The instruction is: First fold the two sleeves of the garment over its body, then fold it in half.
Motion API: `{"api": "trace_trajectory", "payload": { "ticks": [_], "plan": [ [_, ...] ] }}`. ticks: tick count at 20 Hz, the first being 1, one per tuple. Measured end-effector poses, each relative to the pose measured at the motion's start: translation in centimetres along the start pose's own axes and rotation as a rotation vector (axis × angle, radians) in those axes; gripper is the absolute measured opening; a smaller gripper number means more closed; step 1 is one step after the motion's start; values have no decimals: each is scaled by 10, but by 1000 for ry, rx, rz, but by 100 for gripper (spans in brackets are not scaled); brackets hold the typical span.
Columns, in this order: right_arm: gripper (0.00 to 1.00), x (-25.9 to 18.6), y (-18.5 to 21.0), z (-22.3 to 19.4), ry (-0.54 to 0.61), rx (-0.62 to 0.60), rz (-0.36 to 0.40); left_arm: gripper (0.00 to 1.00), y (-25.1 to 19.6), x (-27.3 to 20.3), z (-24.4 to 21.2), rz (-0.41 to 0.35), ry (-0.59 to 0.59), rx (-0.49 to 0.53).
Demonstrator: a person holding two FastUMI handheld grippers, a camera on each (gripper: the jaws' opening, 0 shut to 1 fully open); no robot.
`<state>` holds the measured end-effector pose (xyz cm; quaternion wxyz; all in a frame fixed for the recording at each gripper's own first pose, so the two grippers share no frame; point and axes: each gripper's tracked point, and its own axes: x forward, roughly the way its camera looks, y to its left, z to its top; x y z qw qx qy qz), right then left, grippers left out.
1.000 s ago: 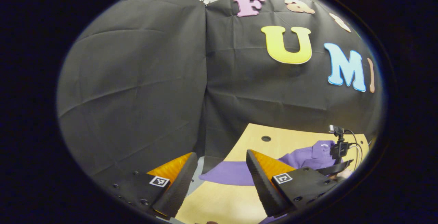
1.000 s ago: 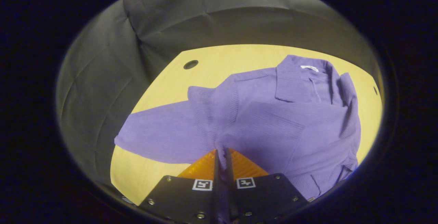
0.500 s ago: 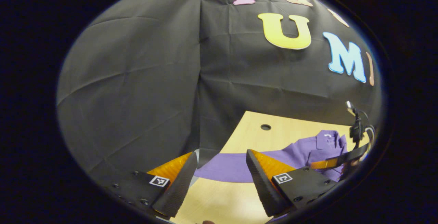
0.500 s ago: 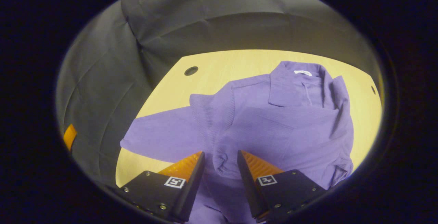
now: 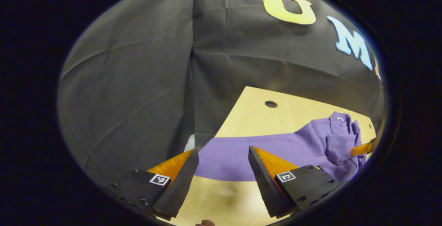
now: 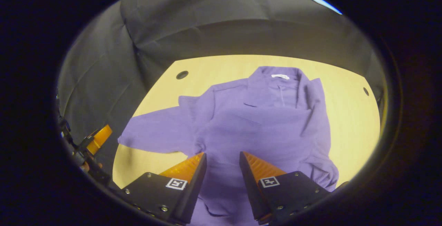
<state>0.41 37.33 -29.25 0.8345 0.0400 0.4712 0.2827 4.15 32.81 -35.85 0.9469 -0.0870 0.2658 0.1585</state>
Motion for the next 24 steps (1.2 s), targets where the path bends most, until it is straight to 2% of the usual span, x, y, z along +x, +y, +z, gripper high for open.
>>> {"api": "trace_trajectory", "payload": {
  "ticks": [1,2,3,5,6,9,10,12,15,17,18,19,22,24],
  "plan": [
    [62,-3,-6,-2,0,9,-9,100,0,6,-7,-2,13,2],
    [62,-6,-12,-4,5,18,-18,96,-2,13,-14,-7,30,5],
    [62,-7,-17,-8,5,27,-26,100,-1,22,-25,-2,49,14],
    [62,-12,-27,-13,7,40,-42,97,-1,34,-41,2,83,24],
    [62,-16,-31,-15,8,46,-48,100,-1,38,-47,2,98,24],
    [62,-21,-43,-21,9,62,-63,100,-2,42,-68,7,150,28],
    [62,-23,-46,-22,7,69,-67,93,-4,40,-77,14,170,26],
    [62,-26,-50,-24,4,85,-72,99,-3,42,-75,21,156,25],
    [62,-29,-57,-28,-1,103,-79,97,-6,43,-73,14,143,20],
    [62,-32,-60,-32,-3,115,-81,87,-16,45,-74,0,134,23],
    [62,-33,-61,-33,-4,120,-83,74,-20,47,-74,-9,130,24],
    [62,-34,-62,-36,-6,125,-82,68,-23,47,-74,-19,124,19],
    [62,-36,-66,-43,-3,136,-83,17,-32,51,-71,-21,116,-3],
    [62,-39,-69,-47,-5,146,-85,14,-30,50,-72,-7,121,6]
  ]
}}
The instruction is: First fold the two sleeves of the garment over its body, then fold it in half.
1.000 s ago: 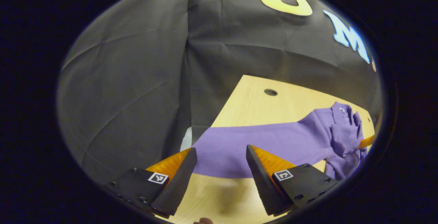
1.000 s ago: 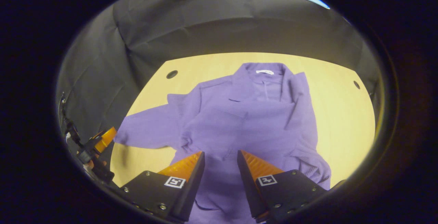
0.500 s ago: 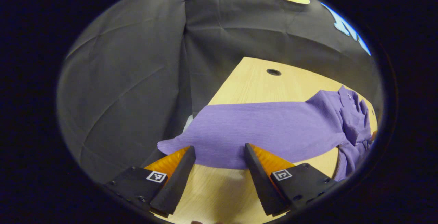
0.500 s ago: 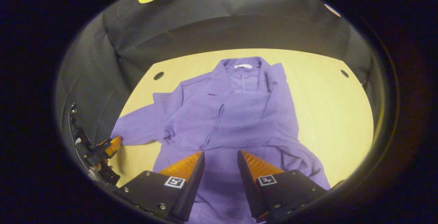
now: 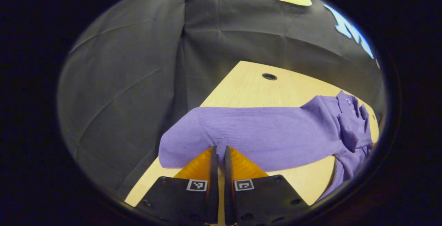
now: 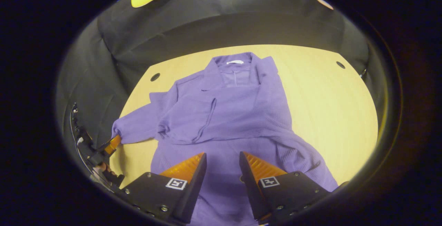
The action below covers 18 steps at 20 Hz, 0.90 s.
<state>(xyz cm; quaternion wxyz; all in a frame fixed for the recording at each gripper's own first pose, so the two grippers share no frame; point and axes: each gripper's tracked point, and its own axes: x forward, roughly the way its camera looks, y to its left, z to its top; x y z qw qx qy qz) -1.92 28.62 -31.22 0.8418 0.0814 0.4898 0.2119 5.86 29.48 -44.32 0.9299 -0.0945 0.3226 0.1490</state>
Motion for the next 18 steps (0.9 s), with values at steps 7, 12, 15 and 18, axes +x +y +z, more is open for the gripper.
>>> {"api": "trace_trajectory", "payload": {
  "ticks": [7,12,15,18],
  "plan": [
    [62,-10,-20,2,-26,42,-8,7,-7,-2,5,43,37,43],
    [62,-19,-38,2,-48,93,-15,7,-46,-17,42,-2,-19,55],
    [62,-26,-51,-5,-54,121,-18,7,-89,-26,73,-59,-70,74],
    [62,-34,-69,-12,-65,163,-25,7,-148,-36,100,-133,-117,111]
  ]
}}
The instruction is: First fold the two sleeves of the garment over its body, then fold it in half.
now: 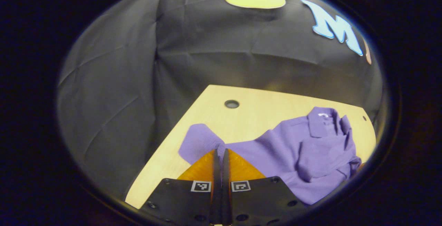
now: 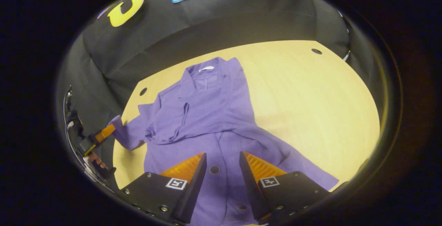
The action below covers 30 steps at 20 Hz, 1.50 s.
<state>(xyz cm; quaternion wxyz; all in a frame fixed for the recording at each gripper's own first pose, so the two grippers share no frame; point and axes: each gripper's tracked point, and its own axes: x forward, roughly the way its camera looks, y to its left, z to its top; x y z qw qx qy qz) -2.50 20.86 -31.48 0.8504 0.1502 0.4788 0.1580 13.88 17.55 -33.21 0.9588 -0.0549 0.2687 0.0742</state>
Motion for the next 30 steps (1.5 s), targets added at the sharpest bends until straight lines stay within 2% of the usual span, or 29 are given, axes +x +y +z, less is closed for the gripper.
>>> {"api": "trace_trajectory", "payload": {
  "ticks": [4,10,15,18,23,26,30],
  "plan": [
    [62,-13,-30,1,-22,57,-15,7,-78,-2,30,-98,-37,28],
    [62,-38,-87,5,-60,137,-52,7,-214,-12,48,-264,-67,77],
    [62,-63,-145,4,-90,211,-97,7,-334,-23,34,-392,-51,132],
    [62,-79,-177,1,-100,249,-121,7,-392,-33,17,-453,-22,156],
    [62,-87,-219,-4,-92,288,-137,7,-434,-21,-28,-440,61,196],
    [62,-85,-232,-2,-81,291,-132,7,-439,-10,-56,-408,119,200],
    [62,-81,-239,-3,-64,280,-115,10,-445,-6,-80,-430,189,192]
  ]
}}
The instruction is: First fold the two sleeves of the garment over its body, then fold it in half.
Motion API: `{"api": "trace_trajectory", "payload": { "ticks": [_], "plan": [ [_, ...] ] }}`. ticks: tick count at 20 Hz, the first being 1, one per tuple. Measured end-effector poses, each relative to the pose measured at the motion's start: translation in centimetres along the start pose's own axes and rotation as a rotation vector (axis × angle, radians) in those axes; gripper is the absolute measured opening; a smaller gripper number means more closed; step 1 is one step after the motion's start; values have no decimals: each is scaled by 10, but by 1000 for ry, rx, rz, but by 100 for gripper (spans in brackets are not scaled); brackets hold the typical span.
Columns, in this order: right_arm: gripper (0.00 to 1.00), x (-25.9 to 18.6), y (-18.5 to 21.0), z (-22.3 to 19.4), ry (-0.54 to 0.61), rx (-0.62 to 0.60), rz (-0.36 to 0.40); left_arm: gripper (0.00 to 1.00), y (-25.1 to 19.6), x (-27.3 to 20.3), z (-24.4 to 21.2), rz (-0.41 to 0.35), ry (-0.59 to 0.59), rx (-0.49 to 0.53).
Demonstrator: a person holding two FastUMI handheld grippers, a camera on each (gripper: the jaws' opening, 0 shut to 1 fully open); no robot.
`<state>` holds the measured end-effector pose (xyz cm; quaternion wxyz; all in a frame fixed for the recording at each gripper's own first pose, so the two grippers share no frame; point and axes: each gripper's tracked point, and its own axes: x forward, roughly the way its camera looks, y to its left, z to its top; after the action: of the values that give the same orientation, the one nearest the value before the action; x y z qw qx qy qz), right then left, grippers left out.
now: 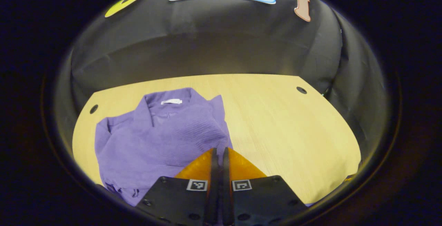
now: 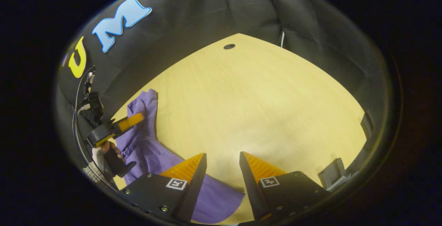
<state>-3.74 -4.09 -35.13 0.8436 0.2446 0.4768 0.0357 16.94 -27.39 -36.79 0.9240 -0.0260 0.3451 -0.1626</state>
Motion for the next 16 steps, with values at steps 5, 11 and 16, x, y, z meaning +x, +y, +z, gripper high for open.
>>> {"api": "trace_trajectory", "payload": {
  "ticks": [5,11,16],
  "plan": [
    [62,8,5,-2,21,-22,24,99,-4,-9,-5,-8,4,42],
    [62,10,24,-17,53,-81,59,99,12,-44,-11,-8,-10,32],
    [62,13,44,-49,122,-192,85,99,62,-100,-39,47,-7,56]
  ]
}}
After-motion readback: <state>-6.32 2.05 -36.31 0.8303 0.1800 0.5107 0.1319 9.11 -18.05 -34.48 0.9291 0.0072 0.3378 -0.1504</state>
